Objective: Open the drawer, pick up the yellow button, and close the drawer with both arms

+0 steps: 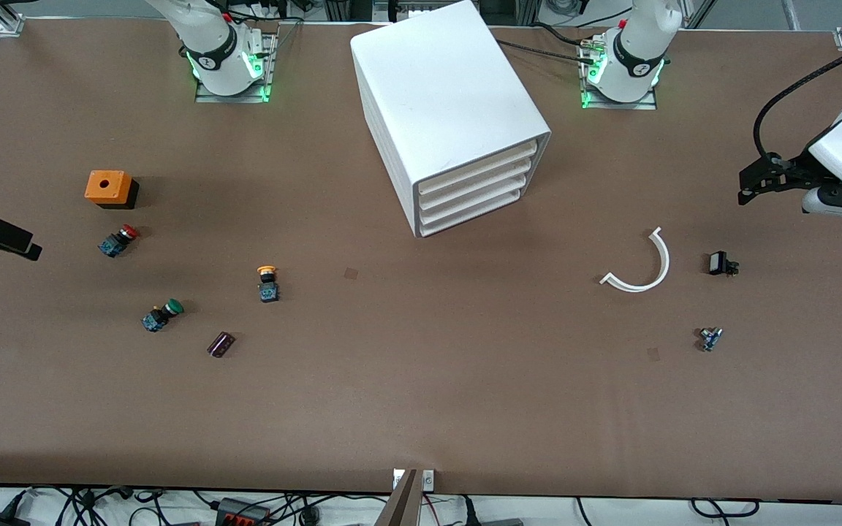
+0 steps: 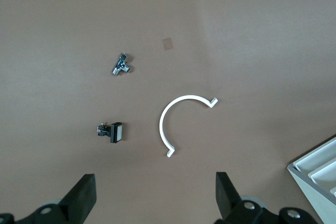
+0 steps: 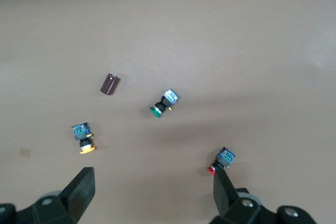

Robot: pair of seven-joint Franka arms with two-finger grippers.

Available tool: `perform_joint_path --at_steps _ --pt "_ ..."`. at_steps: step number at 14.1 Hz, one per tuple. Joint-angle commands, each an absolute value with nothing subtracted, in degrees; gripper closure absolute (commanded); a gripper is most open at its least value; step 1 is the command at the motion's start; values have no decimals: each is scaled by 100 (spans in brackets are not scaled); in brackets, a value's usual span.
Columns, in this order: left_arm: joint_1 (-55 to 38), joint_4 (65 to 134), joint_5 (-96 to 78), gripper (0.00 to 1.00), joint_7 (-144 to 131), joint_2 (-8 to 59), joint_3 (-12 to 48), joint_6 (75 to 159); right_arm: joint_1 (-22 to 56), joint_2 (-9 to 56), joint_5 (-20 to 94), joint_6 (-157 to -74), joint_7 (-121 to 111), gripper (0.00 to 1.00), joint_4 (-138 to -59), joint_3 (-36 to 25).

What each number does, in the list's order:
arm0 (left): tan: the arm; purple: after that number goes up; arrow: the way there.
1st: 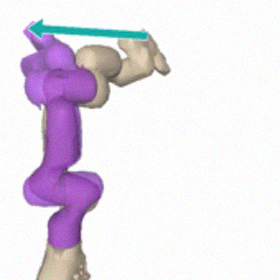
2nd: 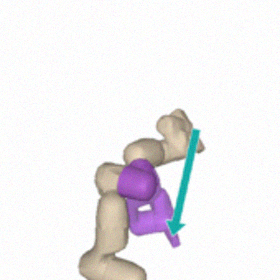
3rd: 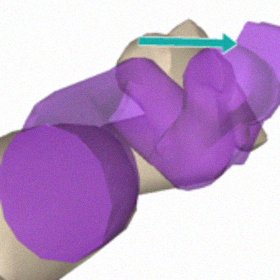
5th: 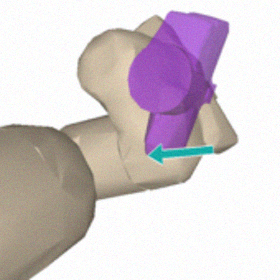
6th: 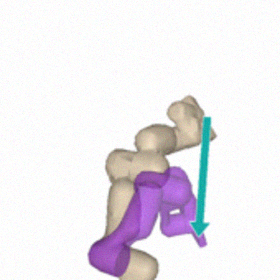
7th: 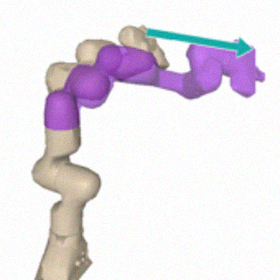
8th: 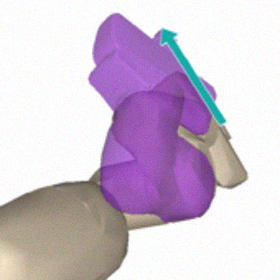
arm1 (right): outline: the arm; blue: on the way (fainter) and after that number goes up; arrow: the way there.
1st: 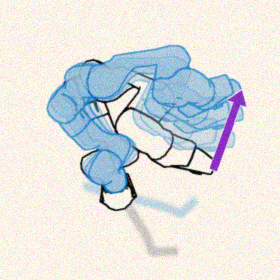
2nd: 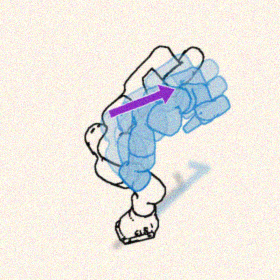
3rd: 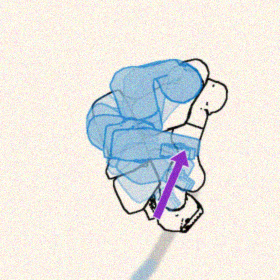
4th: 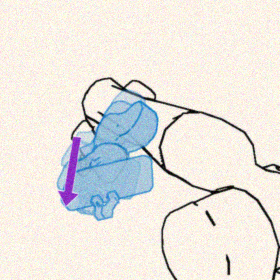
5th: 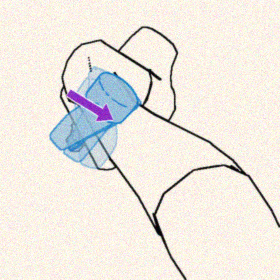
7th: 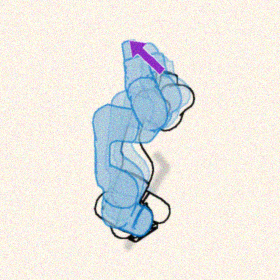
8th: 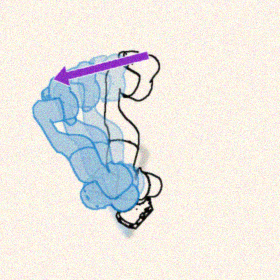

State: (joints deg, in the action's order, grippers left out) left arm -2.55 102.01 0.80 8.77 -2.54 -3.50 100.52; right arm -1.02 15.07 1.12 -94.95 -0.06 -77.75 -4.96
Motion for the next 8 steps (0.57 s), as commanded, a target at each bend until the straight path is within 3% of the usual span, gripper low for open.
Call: perform_joint_path --at_steps 1,8 --pt "-316 10082 -9 0 879 -308 -396 9775 -167 1152 -53 -9360 -35 0 -8164 -360" --pt "-334 9888 0 0 896 -202 -396 9536 -158 555 -53 -9746 -281 0 -9148 -352"
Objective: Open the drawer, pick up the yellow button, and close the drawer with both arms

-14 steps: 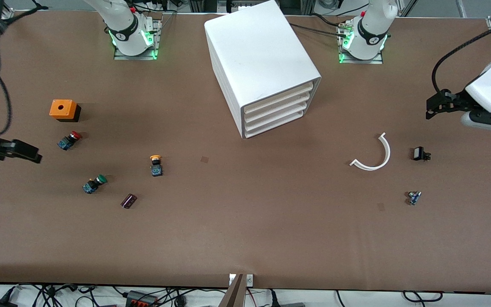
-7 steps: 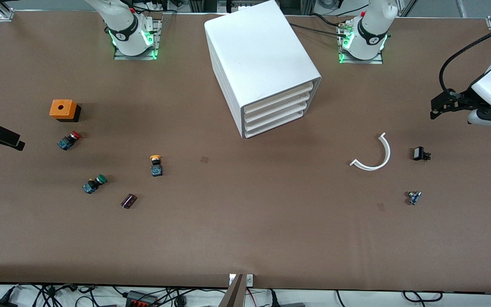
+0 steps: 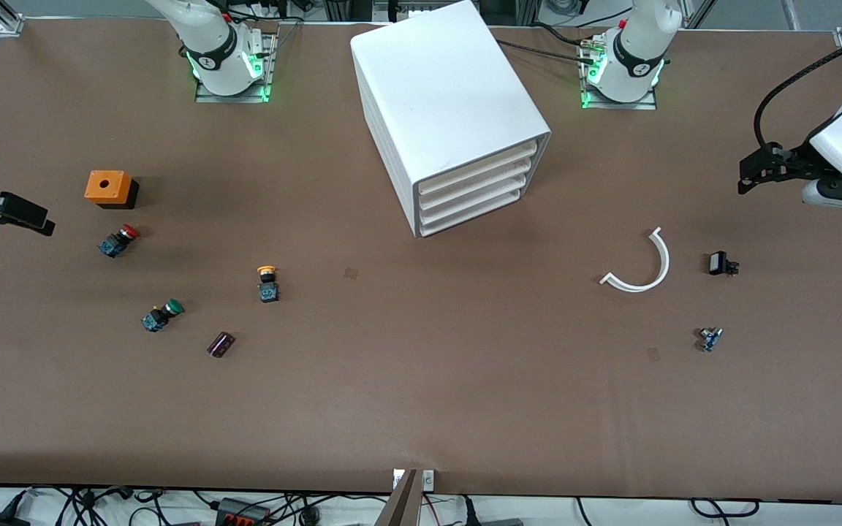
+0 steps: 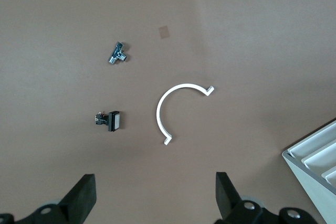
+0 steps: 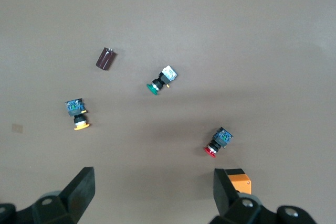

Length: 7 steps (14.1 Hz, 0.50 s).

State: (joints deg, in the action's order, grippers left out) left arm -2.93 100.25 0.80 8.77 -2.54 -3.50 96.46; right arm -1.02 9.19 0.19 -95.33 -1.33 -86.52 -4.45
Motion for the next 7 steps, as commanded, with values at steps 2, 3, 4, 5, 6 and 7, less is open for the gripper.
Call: perform_joint_path --at_steps 2,3,4,5,6,7 --pt "-334 9888 26 0 905 -211 -396 9519 -158 449 -62 -9896 -255 0 -9359 -360" --pt "-334 9888 26 0 905 -211 -396 9510 -158 379 -62 -9966 -237 0 -9473 -360" --pt "-334 9896 26 0 905 -211 -396 9510 -158 291 -62 -10002 -229 0 -9623 -360" --pt "-351 9896 26 0 905 -211 -396 9501 -158 186 -62 -10098 -229 0 -9772 -360" --pt "-360 9896 26 0 905 -211 -396 9484 -158 106 -62 -10168 -229 0 -9895 -360" --pt "-360 9896 26 0 905 -202 -396 9483 -158 105 -53 -10134 -255 0 -9853 -352"
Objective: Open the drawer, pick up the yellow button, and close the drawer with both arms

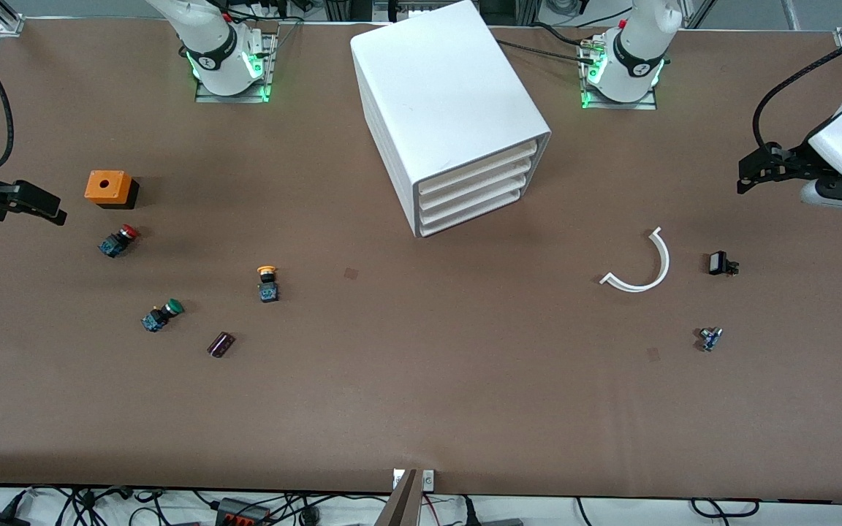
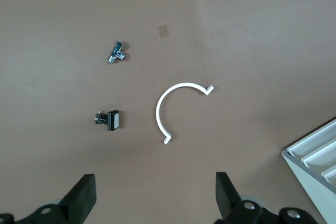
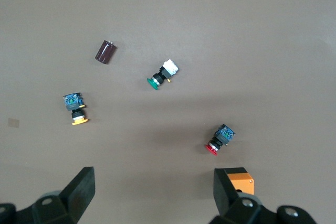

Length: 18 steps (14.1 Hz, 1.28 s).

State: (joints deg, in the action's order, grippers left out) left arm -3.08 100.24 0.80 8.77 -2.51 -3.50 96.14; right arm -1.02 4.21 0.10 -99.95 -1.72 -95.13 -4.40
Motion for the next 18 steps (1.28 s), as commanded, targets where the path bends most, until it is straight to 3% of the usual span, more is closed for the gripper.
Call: perform_joint_path --at_steps 1,7,18 --pt "-360 9896 26 0 905 -202 -396 9483 -158 149 -44 -10134 -229 0 -9783 -352" --pt "-369 9896 26 0 905 -202 -396 9475 -193 167 -44 -9695 -255 0 -9571 -387" --pt "-369 9896 26 0 905 -202 -396 9475 -149 202 -44 -9650 -246 0 -9545 -264"
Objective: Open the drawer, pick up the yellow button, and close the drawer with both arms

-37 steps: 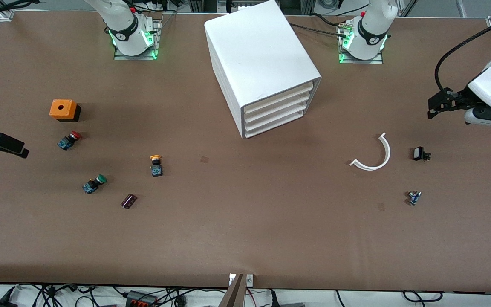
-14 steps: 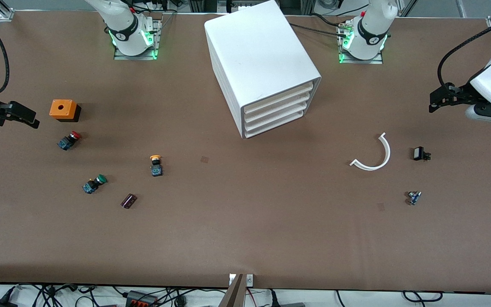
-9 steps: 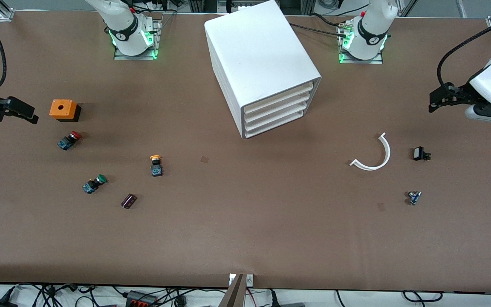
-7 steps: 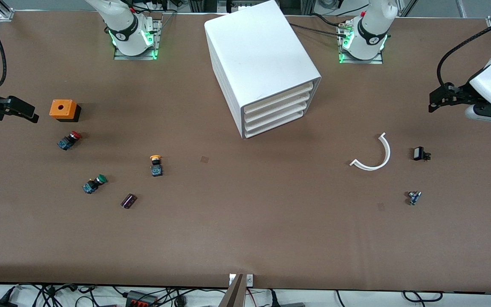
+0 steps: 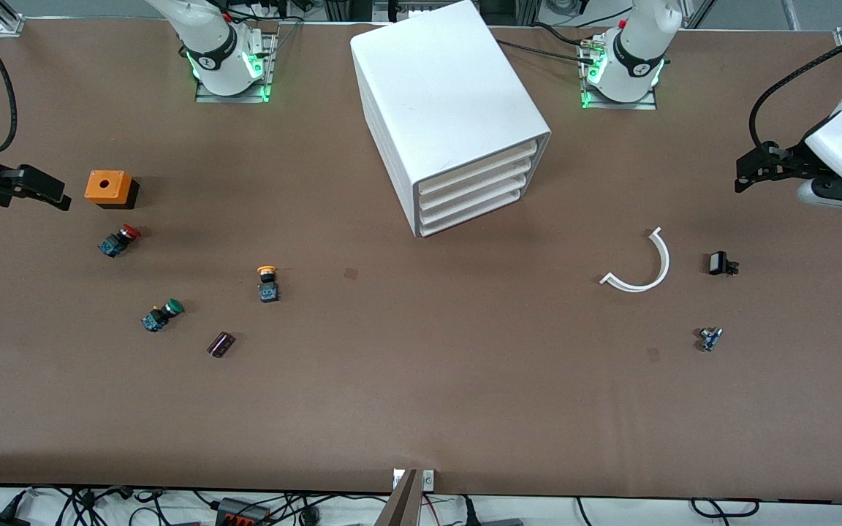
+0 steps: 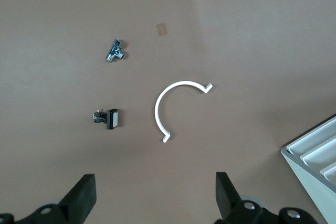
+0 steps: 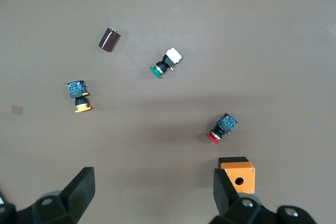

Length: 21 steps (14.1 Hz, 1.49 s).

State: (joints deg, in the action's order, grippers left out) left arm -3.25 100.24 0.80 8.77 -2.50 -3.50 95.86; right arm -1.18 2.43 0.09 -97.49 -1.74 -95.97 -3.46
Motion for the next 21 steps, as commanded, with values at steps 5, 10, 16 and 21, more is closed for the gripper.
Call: perform_joint_path --at_steps 5,10,16,21 --pt "-378 9896 26 0 896 -202 -396 9483 -141 176 -44 -9598 -211 0 -9554 -255" --pt "-369 9896 26 0 896 -202 -396 9483 -27 185 -53 -9527 44 0 -9554 -228" --pt "-378 9896 26 0 896 -202 -396 9483 -26 150 -202 -9492 -114 0 -9650 -228" --pt "-378 9896 26 0 896 -202 -396 9483 -35 53 -193 -9519 -141 0 -9765 -229"
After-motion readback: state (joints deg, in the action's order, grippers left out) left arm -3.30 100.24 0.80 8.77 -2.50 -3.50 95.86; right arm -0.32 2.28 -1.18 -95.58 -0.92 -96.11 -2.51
